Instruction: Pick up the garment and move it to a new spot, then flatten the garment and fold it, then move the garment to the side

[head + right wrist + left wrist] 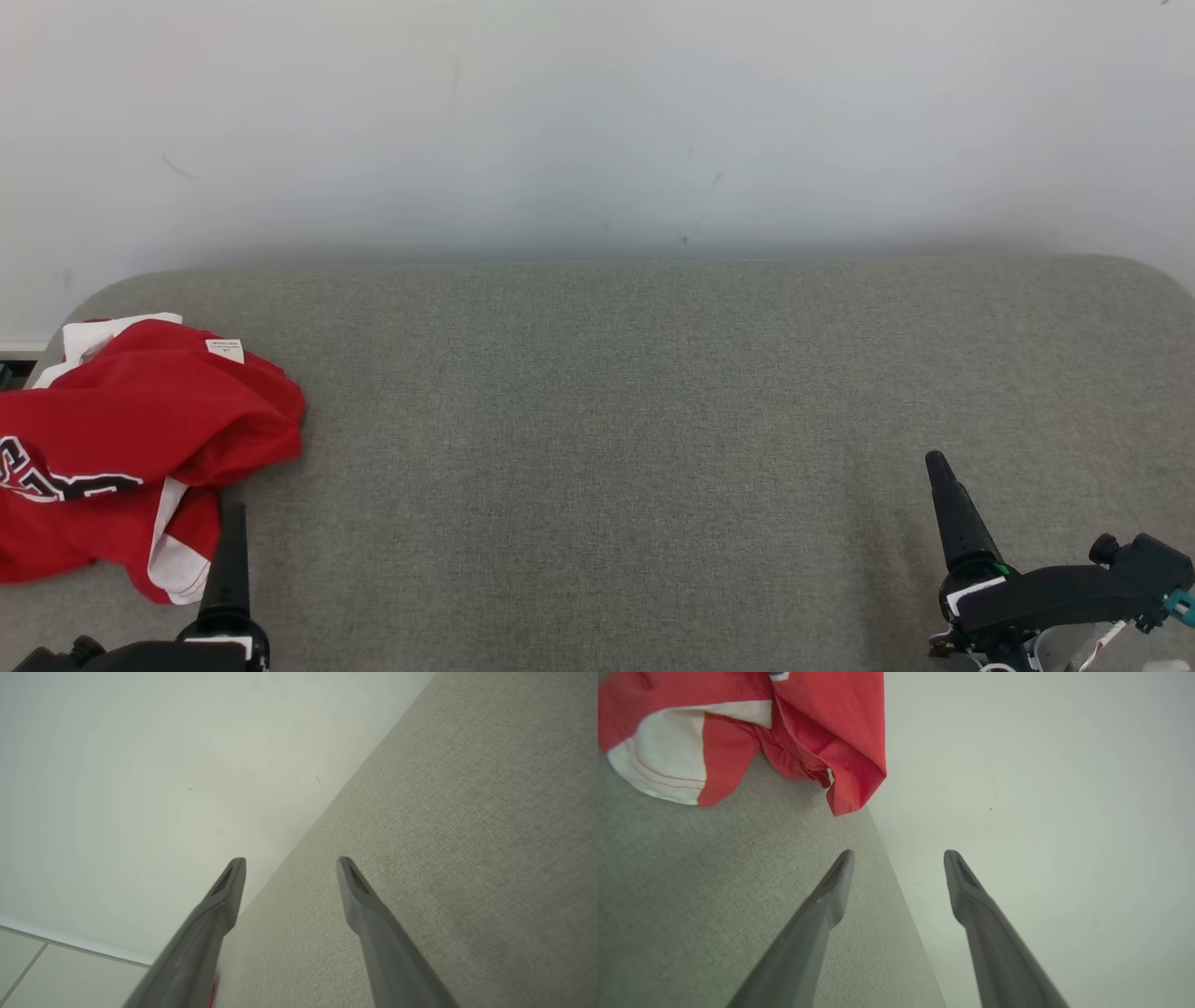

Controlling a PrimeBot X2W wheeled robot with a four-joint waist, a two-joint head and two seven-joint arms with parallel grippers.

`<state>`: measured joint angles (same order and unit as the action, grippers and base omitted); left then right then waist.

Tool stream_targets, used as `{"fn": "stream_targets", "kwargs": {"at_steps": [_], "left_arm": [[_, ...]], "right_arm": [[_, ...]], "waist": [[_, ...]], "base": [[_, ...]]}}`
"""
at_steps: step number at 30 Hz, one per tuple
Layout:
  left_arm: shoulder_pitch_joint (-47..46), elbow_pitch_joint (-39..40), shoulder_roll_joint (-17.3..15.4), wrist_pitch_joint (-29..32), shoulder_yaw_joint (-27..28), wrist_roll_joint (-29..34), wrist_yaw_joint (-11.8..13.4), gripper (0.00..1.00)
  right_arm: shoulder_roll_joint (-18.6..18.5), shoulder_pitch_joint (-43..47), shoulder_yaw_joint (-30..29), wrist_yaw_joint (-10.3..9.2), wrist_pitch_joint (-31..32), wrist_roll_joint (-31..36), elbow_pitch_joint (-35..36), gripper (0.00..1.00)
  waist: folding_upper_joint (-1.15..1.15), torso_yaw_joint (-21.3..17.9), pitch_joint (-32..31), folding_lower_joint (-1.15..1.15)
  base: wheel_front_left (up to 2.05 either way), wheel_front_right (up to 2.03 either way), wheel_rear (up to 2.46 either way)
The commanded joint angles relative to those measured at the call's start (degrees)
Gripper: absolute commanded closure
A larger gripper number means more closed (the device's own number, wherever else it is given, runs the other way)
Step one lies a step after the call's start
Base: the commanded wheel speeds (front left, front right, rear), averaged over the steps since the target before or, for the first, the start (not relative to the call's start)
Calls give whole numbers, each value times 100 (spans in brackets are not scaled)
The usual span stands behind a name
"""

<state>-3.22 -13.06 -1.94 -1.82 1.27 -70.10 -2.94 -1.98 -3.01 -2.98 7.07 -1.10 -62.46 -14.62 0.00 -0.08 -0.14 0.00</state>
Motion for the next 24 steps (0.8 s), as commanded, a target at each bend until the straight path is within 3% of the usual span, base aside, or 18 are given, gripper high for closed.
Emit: {"fn": "stream_targets", "kwargs": {"at_steps": [1,24], "left_arm": [[-136,104,-57,-41,-17,144,16,0],[-213,124,-423,-139,-648,2253,576,0]], "right_arm": [[-50,-137,5,32,-42,145,99,0],[-71,-12,8,40,213,2451,636,0]], "waist": [[0,0,-1,0],[0,-10,-59,0]], "base": [[0,0,0],[0,0,0]]}}
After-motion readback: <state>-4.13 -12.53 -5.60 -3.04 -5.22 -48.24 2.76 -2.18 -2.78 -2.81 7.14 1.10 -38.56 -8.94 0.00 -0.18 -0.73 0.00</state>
